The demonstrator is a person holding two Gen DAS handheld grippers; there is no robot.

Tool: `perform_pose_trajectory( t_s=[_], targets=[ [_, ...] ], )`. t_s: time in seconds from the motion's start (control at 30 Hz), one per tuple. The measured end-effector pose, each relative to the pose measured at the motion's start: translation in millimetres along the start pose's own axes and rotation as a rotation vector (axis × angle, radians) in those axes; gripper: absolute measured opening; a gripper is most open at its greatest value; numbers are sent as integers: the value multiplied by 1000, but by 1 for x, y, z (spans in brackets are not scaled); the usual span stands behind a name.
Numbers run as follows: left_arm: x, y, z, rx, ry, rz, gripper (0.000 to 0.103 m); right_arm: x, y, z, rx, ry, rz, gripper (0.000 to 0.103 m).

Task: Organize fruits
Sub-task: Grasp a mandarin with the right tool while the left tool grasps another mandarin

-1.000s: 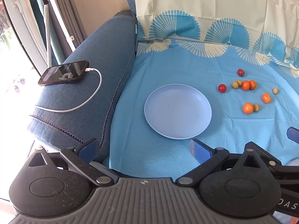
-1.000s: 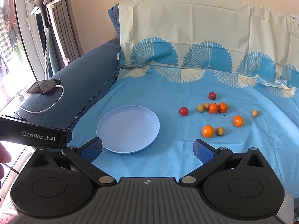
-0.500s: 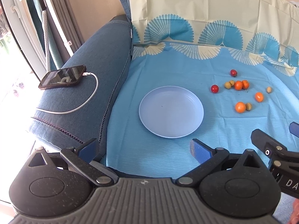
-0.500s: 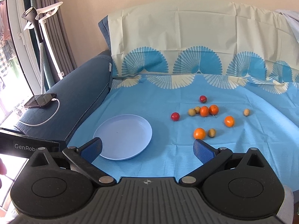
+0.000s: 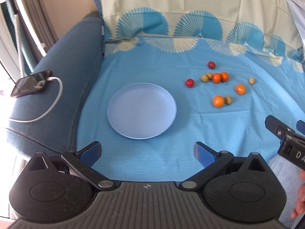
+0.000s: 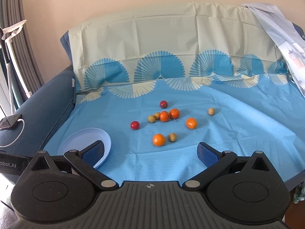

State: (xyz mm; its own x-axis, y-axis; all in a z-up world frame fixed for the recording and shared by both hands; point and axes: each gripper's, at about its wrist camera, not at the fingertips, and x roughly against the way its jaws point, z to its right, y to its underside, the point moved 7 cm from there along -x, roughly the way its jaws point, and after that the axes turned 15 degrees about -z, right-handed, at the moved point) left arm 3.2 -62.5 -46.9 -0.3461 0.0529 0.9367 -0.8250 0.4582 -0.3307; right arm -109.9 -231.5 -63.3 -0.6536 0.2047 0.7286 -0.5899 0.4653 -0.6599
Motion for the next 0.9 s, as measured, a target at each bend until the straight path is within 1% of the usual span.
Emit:
perform_pose_trajectory(
  t_s=[0.1,0.2,0.27,0.33,0.43,0.57,0.63,0.7,0.77,0.9],
  targets=[
    [-16,-11,18,-31,-3,-20,103,-13,-4,24,-55,40,-8,103],
    [-34,-25,40,-81,-24,-10,103,-30,-8,50,-116,90,-16,103],
    [-51,-37,57,-122,-42,-2,103,-42,-11,68,-149,126,-20,103],
    [-71,-52,75,-158,-55,-14,103,-60,-14,86,-174,157,-40,103],
    [-102,-73,99,-203,-26,-45,103,-87,-22,111,-205,221,-47,103],
    [-150,-101,133,-255,18,-108,103,-134,-41,138,-166,289,-41,103],
    [-172,-114,145,-260,12,-132,103,-162,-51,145,-126,289,-46,103],
    [-195,-127,158,-266,-2,-152,103,-197,-61,150,-92,255,-80,103],
    [-212,-137,170,-296,0,-163,103,-231,-66,152,-77,222,-119,102],
    [-237,-154,184,-337,13,-182,103,-278,-73,153,-53,197,-173,102]
  ],
)
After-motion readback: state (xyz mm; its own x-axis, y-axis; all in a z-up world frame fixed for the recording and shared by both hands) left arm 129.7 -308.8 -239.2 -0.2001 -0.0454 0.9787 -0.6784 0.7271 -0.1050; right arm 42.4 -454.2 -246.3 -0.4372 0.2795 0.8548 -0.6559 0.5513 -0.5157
